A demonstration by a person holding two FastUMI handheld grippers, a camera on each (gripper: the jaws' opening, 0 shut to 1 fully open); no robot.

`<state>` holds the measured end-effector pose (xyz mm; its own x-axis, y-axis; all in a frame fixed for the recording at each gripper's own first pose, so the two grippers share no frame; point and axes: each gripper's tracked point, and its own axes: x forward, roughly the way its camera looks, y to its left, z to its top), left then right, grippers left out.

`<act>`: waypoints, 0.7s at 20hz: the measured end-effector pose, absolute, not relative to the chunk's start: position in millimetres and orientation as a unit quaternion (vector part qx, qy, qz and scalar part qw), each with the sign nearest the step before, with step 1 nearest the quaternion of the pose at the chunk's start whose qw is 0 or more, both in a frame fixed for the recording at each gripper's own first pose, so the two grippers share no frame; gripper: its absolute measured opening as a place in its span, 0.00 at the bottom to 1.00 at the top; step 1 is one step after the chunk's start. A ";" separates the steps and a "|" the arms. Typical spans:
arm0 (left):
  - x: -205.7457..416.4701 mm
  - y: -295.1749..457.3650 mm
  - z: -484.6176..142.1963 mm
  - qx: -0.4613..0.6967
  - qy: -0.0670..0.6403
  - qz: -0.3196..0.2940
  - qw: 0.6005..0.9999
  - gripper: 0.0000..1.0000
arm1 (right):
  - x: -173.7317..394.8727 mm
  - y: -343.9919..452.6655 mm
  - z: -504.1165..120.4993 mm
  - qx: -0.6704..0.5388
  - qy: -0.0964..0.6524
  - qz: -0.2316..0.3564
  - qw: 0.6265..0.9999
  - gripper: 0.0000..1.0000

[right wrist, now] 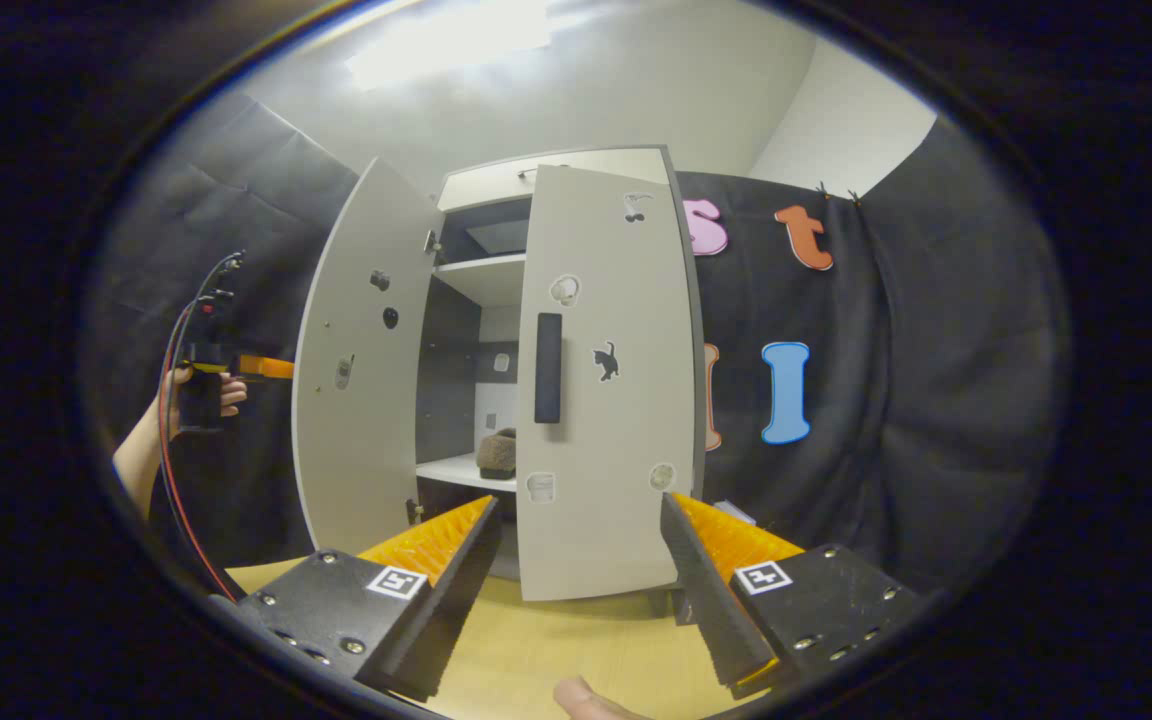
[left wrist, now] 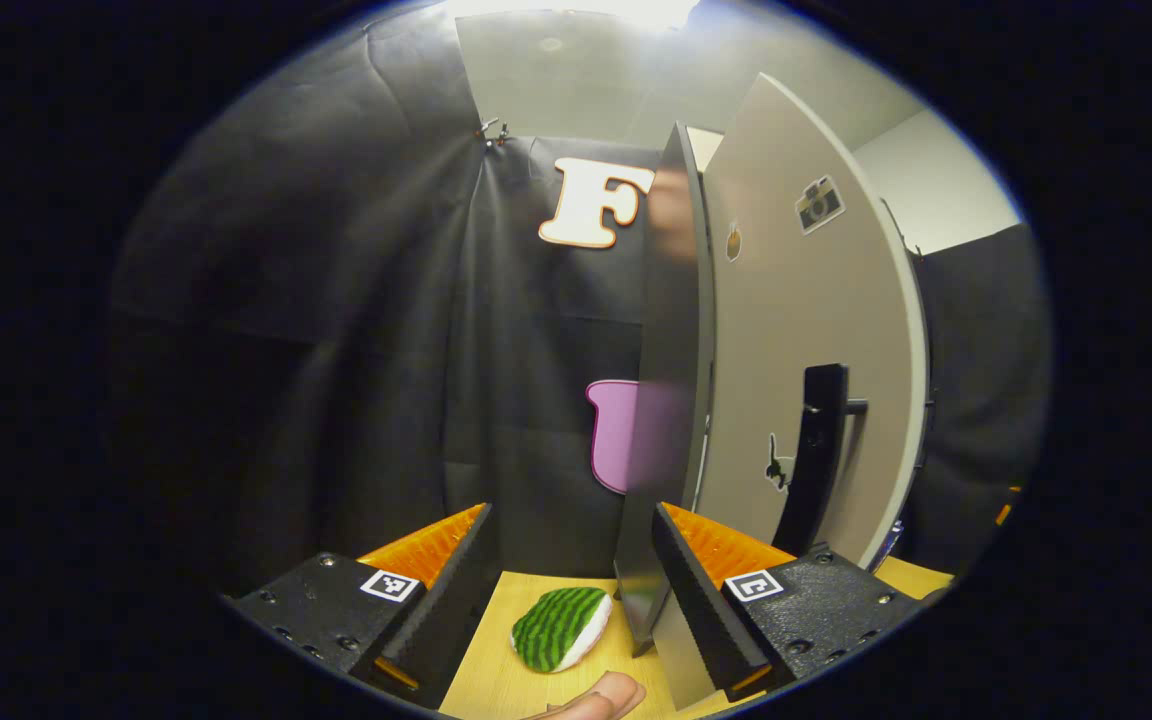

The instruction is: Grab one shoe with the right hand and put it into the shoe cabinet, grab the other shoe with the left hand and put it into the shoe cabinet; then close the right door with the right hand and the left door with the left hand.

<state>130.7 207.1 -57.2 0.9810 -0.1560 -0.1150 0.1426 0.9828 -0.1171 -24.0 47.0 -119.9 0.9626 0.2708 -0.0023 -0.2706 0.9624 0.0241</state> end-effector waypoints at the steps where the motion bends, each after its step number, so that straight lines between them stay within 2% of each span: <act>1: 136.4 205.9 -59.7 -0.048 0.069 -0.076 0.994 0.92 | -29.2 42.5 -121.5 0.008 0.006 0.128 0.992 0.96; 3: 143.9 190.3 -59.8 -0.062 0.073 -0.097 0.991 0.96 | -38.4 37.2 -128.2 0.008 0.018 0.115 0.993 0.96; 4: 143.3 180.7 -59.3 -0.074 0.076 -0.108 0.988 0.92 | -42.4 38.0 -131.7 0.013 0.025 0.116 0.993 0.96; 7: 143.6 153.1 -53.8 -0.097 0.089 -0.135 0.982 0.95 | -52.5 41.7 -138.0 0.036 0.042 0.131 0.990 0.94; 8: 146.7 144.8 -57.2 -0.108 0.092 -0.133 0.981 0.87 | -57.8 39.9 -140.2 0.040 0.044 0.133 0.989 0.96; 12: 135.8 110.0 -61.1 -0.126 0.125 -0.159 0.971 0.90 | -67.7 35.3 -147.2 0.049 0.051 0.123 0.990 0.96; 14: 138.0 95.7 -57.8 -0.111 0.119 -0.157 0.974 0.96 | -74.9 40.9 -151.6 0.055 0.053 0.126 0.989 0.96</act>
<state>138.0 95.7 -57.8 0.9222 -0.3325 -0.1973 0.2793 0.9259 -0.2545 -74.9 40.9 -151.6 0.9628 0.2542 -0.0919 -0.2425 0.9625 0.1217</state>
